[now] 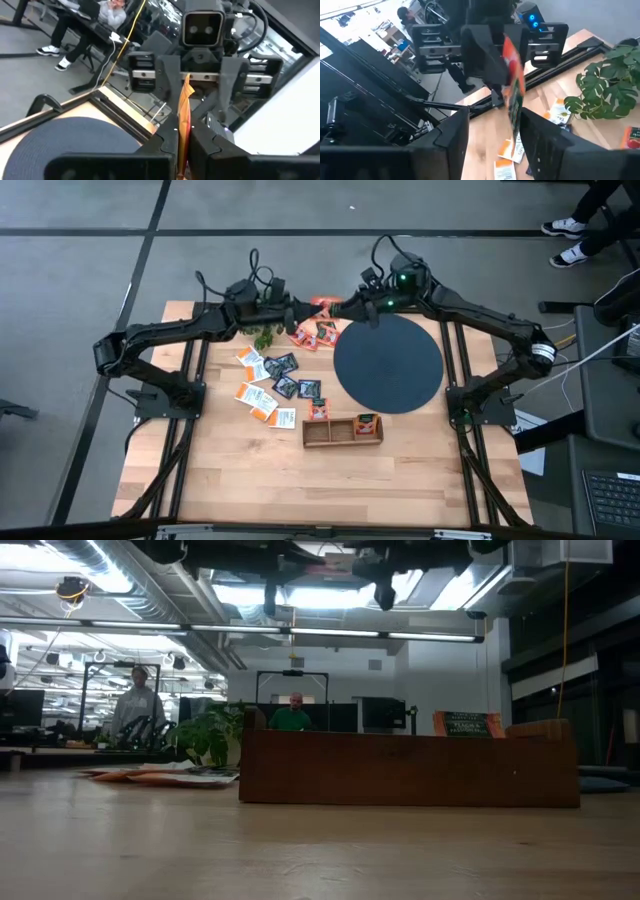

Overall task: Pick & Place Tea
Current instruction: Put the orange tea bag into the right section of the wooden organizer

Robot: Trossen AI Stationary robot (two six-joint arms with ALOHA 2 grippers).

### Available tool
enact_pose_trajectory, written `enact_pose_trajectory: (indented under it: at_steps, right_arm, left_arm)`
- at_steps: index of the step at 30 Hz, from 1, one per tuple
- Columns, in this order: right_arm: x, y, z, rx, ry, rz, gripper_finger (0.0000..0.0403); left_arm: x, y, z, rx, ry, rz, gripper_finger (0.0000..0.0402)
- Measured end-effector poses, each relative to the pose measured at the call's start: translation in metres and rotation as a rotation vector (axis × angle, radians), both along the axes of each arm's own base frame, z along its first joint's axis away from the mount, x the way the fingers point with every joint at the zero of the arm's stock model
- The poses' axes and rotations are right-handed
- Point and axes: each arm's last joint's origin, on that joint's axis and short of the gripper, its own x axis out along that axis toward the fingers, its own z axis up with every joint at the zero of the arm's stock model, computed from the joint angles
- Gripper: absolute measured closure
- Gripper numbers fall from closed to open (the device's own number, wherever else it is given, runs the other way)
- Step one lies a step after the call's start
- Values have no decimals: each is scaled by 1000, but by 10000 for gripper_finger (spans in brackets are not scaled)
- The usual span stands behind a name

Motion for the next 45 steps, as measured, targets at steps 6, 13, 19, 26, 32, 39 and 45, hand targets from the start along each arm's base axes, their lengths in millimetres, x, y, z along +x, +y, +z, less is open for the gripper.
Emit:
enact_pose_trajectory:
  at_steps: [6, 13, 19, 26, 32, 39, 45]
  right_arm:
    - [-2, 1, 3, -5, -8, 0, 233]
    - [-1, 1, 3, -14, -13, -5, 292]
    - [-1, 1, 6, -30, -40, -6, 343]
    - [-1, 0, 7, -39, -51, -9, 396]
    - [-2, 2, 4, -11, -21, 30, 398]
    - [-5, 8, -12, 62, 122, 110, 399]
    - [-12, 29, -18, 79, 318, 196, 399]
  left_arm:
    - [-2, 0, 9, 39, -79, 7, 392]
    - [-2, 0, 11, 39, -98, 5, 392]
    - [-2, 0, 11, 38, -99, 1, 391]
    - [-2, 0, 11, 45, -98, -4, 383]
    - [-1, -2, 10, 73, -79, -66, 358]
    - [-3, -3, 6, 109, -37, -255, 347]
    - [-9, 5, -2, -3, 29, -380, 350]
